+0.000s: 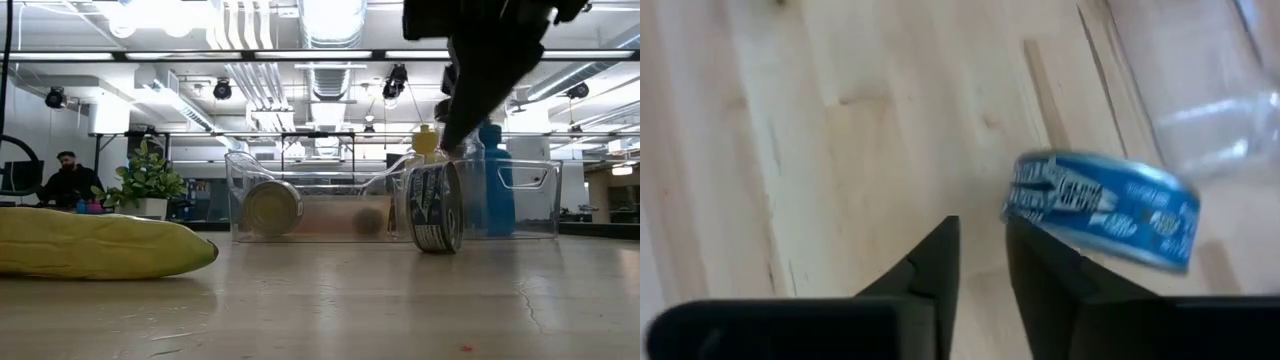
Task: Pick & Place Food Item
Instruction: Put the blue can into the left transparent bin
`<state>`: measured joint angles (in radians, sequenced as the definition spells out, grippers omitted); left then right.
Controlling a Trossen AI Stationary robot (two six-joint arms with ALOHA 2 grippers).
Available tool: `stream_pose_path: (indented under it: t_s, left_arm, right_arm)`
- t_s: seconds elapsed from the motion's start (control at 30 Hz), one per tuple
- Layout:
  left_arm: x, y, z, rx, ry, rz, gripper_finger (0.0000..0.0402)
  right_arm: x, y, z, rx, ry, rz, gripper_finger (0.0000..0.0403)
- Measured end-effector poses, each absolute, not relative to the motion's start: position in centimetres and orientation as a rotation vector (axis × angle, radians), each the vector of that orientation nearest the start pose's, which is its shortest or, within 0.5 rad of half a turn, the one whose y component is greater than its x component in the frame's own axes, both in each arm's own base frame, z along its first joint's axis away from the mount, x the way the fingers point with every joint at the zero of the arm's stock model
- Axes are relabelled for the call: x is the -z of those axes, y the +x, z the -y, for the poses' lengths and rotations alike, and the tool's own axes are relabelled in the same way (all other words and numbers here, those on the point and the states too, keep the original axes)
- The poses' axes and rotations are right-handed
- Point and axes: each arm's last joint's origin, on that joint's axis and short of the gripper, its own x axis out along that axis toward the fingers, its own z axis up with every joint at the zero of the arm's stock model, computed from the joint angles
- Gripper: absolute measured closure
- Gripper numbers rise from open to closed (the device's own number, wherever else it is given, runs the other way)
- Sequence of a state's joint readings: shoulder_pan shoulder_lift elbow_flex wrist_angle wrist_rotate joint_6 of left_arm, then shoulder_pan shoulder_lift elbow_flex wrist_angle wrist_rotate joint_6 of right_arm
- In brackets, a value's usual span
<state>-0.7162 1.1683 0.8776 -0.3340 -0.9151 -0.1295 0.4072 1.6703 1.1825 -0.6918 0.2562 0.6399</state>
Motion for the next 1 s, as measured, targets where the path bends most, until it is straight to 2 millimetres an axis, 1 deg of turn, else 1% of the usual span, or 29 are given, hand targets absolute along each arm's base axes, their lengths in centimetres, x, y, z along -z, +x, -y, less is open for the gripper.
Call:
stream_pose_path:
  t_s: [0.2, 0.33, 0.43, 0.67, 0.77, 0.9, 1.0]
  left_arm:
    - [-28.4, 19.4, 13.9, -0.219, 0.327, -0.413, 0.0295]
    - [-28.4, 19.4, 13.9, -0.22, 0.327, -0.413, 0.0295]
    - [-28.4, 19.4, 13.9, -0.22, 0.326, -0.413, 0.0295]
    - [-28.4, 19.4, 13.9, -0.221, 0.319, -0.413, 0.0295]
    - [-28.4, 19.5, 13.8, -0.223, 0.318, -0.413, 0.0295]
    - [-28.4, 19.5, 13.8, -0.226, 0.318, -0.413, 0.0295]
    - [-28.4, 19.5, 13.8, -0.227, 0.317, -0.414, 0.0295]
  right_arm:
    - [-22.6, 30.9, -12.4, 0.148, 0.087, -1.07, 0.0251]
    - [-22.7, 31.0, -12.0, 0.14, 0.06, -1.071, 0.0207]
    - [-22.6, 31.1, -11.8, 0.109, -0.003, -1.075, 0.0179]
    - [-22.6, 31.2, -11.8, 0.023, -0.137, -1.079, 0.013]
    - [-22.6, 31.2, -11.8, -0.036, -0.232, -1.082, 0.0113]
    - [-22.5, 31.1, -11.6, -0.158, -0.385, -1.103, 0.0095]
    - [-22.4, 31.3, -11.0, -0.215, -0.438, -1.112, 0.0088]
